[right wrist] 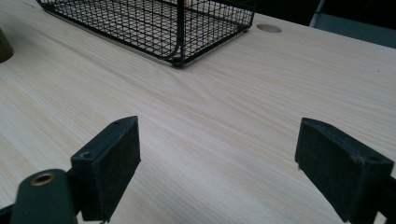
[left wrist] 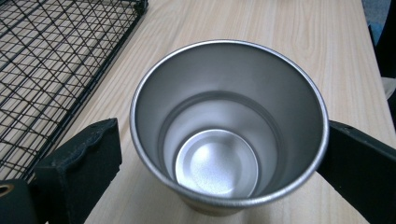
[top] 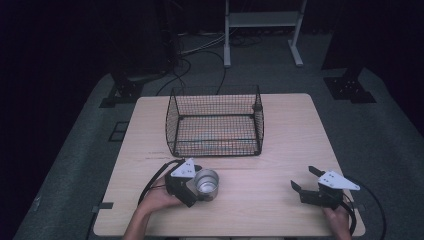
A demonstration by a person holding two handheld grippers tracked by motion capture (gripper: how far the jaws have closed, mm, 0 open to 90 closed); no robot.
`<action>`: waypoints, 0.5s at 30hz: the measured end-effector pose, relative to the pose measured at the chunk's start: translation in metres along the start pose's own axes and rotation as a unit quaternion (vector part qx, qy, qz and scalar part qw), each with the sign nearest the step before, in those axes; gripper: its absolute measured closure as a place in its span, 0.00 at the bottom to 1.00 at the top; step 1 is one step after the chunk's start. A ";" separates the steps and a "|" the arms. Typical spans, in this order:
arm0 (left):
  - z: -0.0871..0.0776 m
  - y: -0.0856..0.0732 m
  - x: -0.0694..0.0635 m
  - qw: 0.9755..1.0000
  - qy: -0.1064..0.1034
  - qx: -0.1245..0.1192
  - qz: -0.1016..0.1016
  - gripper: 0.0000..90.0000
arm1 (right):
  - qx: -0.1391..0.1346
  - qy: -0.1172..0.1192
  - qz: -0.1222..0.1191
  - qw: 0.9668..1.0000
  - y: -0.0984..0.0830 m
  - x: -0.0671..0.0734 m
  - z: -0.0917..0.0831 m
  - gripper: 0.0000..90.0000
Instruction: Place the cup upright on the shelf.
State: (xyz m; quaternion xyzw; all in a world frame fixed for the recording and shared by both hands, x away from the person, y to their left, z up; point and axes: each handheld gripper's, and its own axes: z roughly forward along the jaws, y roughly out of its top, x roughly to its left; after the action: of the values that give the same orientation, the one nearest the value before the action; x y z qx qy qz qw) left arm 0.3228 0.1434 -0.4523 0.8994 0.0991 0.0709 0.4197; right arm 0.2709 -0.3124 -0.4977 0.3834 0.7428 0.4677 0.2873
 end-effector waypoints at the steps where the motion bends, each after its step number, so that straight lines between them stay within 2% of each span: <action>1: 0.001 0.000 0.000 1.000 -0.002 0.003 0.000 0.01 | 0.000 0.000 0.000 1.000 0.000 0.000 0.000 0.15; 6: 0.007 0.000 0.000 1.000 -0.014 0.015 -0.001 0.02 | 0.000 0.000 0.000 1.000 0.000 0.000 0.000 0.15; 15: 0.010 0.005 0.002 0.999 -0.027 0.017 0.000 0.12 | 0.000 0.000 0.000 1.000 0.000 0.000 0.000 0.15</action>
State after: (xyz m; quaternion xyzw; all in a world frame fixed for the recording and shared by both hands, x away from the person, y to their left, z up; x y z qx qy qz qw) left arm 0.3276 0.1330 -0.4546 0.9082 0.0890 0.0452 0.4064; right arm 0.2709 -0.3124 -0.4977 0.3832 0.7429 0.4679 0.2869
